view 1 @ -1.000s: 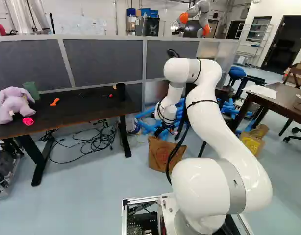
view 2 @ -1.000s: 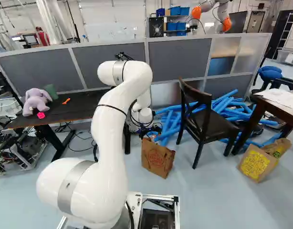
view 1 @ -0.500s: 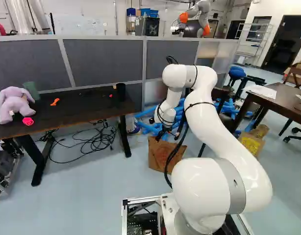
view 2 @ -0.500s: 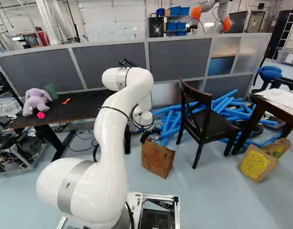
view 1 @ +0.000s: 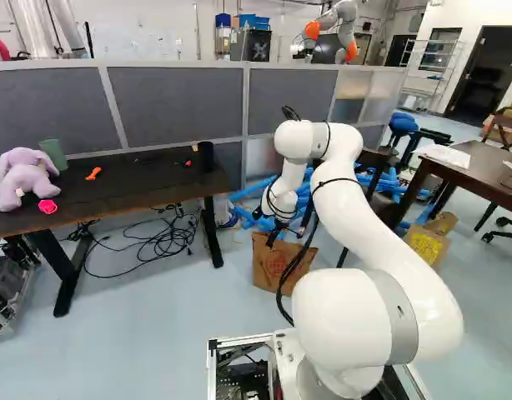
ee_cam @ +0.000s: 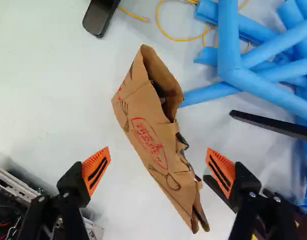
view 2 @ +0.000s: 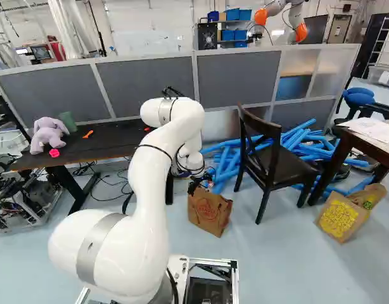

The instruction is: Pick up the bag on the ground and place it on the table

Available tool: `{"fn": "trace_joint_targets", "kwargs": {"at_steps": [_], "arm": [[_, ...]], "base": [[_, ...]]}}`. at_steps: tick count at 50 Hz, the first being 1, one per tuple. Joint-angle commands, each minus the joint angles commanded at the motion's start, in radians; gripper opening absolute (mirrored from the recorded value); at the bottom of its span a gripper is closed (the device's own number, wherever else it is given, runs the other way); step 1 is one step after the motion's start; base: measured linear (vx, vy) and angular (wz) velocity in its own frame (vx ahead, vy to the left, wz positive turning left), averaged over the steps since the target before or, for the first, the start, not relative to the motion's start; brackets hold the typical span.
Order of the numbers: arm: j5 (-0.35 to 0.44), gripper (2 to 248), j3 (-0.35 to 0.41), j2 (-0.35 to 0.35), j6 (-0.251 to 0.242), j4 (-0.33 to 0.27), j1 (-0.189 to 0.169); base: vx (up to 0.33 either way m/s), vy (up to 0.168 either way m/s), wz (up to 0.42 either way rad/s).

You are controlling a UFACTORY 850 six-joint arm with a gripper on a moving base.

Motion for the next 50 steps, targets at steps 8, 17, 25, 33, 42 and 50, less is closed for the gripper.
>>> {"fn": "trace_joint_targets", "kwargs": {"at_steps": [8, 17, 25, 33, 42, 50], "arm": [[0.0, 247, -0.024, -0.029, 0.0, 0.0, 0.0], [0.0, 247, -0.054, -0.063, 0.0, 0.0, -0.001], [0.0, 247, -0.084, -0.094, 0.0, 0.0, -0.005], [0.0, 247, -0.117, -0.127, 0.0, 0.0, -0.01], [0.0, 247, -0.154, -0.163, 0.0, 0.0, -0.016], [0.0, 247, -0.187, -0.195, 0.0, 0.0, -0.022]], "base": [[0.0, 0.0, 0.0], [0.0, 0.0, 0.0], [0.0, 0.0, 0.0], [0.0, 0.0, 0.0], [0.0, 0.0, 0.0], [0.0, 0.0, 0.0]]}}
